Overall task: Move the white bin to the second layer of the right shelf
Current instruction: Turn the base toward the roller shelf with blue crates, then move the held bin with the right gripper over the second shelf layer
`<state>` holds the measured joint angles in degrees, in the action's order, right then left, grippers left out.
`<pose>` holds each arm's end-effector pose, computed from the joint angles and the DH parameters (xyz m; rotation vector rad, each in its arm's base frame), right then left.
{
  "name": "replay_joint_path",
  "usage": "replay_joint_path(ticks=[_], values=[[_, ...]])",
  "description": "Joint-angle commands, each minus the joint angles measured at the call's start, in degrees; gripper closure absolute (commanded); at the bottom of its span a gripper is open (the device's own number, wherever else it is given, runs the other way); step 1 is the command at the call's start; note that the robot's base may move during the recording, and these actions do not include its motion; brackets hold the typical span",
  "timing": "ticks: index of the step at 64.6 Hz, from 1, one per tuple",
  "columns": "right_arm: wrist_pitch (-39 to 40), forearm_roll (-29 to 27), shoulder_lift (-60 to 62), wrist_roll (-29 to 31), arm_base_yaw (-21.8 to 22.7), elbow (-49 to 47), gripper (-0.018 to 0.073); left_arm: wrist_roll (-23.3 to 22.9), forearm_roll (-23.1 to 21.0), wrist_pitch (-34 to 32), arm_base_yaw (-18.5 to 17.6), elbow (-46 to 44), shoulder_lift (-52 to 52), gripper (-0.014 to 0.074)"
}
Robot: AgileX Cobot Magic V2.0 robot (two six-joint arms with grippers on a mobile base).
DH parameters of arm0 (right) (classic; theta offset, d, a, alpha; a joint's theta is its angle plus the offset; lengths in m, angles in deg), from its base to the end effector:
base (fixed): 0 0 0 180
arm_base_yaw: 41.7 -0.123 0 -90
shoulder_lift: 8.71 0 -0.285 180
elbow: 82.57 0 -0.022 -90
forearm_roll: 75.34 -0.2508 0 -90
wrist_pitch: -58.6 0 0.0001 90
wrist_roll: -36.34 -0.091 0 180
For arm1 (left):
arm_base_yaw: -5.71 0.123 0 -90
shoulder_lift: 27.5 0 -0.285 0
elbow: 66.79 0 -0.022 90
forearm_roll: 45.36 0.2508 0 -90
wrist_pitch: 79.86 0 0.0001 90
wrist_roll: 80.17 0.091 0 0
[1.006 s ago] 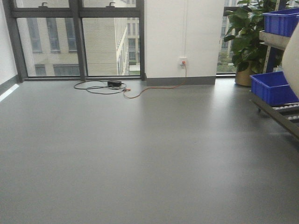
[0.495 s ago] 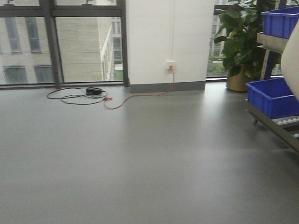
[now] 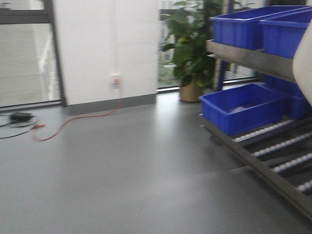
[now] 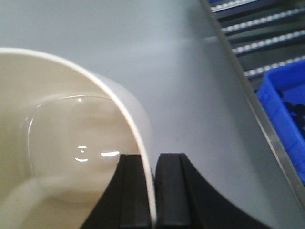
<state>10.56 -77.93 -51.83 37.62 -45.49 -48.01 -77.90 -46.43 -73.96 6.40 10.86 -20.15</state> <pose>0.1057 0.0101 0.3397 -0.0828 2.1928 0.0785 0.0563 0.0005 0.2017 0.0086 1.5865 0.0243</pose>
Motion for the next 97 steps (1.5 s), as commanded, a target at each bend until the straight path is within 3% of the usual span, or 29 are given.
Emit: replay_joint_path(ticks=[1,53,87,97], values=[[4.96,0.02,-0.09,0.17,-0.15,-1.66,0.0505,-0.30,-0.43,-4.66,-0.40,1.65,-1.23,0.0512],[4.89,0.02,-0.09,0.17,-0.15,-1.66,0.0505,-0.30,-0.43,-4.66,-0.40,1.65,-1.23,0.0512],[4.66,0.02,-0.09,0.17,-0.15,-1.66,0.0505,-0.30,-0.43,-4.66,2.44,1.65,-1.23,0.0512],[4.66,0.02,-0.09,0.17,-0.15,-1.66,0.0505,-0.30,-0.43,-4.66,1.51,1.65,-1.23,0.0512]])
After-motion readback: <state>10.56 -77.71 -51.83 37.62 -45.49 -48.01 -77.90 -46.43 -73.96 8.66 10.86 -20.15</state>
